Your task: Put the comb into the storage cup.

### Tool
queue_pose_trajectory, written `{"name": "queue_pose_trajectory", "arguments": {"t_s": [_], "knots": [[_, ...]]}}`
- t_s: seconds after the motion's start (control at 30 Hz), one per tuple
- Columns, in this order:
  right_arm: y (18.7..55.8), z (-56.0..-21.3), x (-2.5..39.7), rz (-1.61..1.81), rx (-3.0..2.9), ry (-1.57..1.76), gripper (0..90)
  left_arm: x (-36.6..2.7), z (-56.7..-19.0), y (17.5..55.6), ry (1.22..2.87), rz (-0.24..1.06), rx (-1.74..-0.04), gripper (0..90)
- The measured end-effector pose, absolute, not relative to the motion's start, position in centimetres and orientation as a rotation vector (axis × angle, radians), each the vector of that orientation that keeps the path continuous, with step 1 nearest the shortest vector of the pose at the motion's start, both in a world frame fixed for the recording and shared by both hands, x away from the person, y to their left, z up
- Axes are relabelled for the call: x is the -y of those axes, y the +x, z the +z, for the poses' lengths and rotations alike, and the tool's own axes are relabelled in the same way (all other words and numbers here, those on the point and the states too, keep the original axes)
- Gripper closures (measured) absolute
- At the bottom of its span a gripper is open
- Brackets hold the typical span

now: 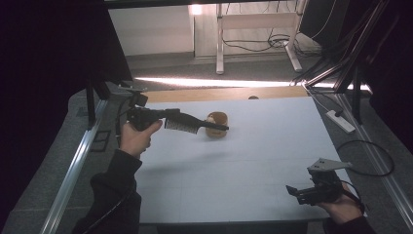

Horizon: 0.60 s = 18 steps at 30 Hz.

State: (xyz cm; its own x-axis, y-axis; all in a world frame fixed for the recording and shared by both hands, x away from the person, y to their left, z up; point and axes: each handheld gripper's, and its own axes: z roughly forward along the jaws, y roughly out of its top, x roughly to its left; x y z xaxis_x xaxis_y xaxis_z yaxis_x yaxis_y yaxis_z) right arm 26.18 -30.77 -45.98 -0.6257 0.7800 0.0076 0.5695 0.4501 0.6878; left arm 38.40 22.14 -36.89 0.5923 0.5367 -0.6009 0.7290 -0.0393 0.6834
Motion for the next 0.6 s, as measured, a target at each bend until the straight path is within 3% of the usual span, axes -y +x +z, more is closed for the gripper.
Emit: {"name": "queue_pose_trajectory", "arguments": {"t_s": [0.6], "knots": [[25.1,-45.5,31.7,0.962,-2.364,1.182,0.0,-23.2,-35.2,40.5,1.702,-0.158,-1.114,83.7]]}}
